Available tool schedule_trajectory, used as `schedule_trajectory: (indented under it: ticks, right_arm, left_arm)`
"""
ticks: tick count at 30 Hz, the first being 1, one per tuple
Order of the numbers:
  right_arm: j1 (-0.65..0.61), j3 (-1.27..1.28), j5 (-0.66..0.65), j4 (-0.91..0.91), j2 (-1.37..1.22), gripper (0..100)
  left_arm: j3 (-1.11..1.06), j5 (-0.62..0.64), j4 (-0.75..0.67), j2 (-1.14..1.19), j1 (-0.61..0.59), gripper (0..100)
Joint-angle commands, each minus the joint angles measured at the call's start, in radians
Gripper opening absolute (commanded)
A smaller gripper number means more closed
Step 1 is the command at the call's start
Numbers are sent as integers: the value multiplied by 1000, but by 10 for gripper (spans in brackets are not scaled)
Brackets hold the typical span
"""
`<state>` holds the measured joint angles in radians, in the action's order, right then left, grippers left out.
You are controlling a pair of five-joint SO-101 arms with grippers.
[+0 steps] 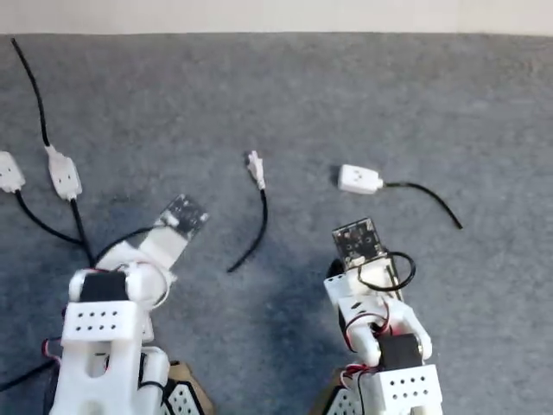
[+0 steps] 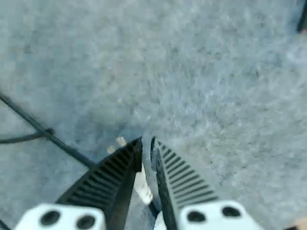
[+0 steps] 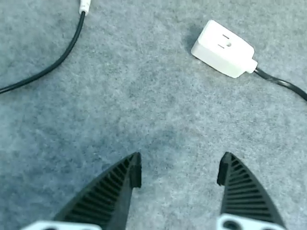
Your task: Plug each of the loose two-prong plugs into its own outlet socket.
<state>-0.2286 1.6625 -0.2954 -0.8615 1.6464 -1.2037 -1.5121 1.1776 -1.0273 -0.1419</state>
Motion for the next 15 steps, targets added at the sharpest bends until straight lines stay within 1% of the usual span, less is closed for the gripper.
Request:
schedule_trajectory:
  ticks: [1, 2, 4, 6, 7, 9, 11, 13, 15]
  right_arm:
    - [-10, 31, -14, 24, 10, 253]
    - [-10, 31, -14, 24, 10, 253]
    - [-10, 31, -14, 24, 10, 253]
    - [-10, 31, -14, 24, 10, 253]
    - [-10, 31, -14, 24, 10, 253]
    - [-10, 31, -14, 24, 10, 253]
    - [-10, 31, -14, 24, 10, 253]
    - [-10, 31, -14, 24, 10, 253]
    - [-10, 31, -14, 24, 10, 253]
  left_arm:
    - [136, 66, 89, -12, 82, 48]
    - [153, 87, 109, -10, 102, 48]
    - [156, 127, 103, -10, 124, 52]
    - [134, 150, 60, -8, 94, 71]
    - [113, 146, 40, -4, 59, 95]
    - [73, 97, 25, 19, -16, 168]
    - [62, 25, 61, 51, -85, 226]
    - [85, -91, 140, 77, -163, 234]
    - [130, -213, 247, 102, -228, 234]
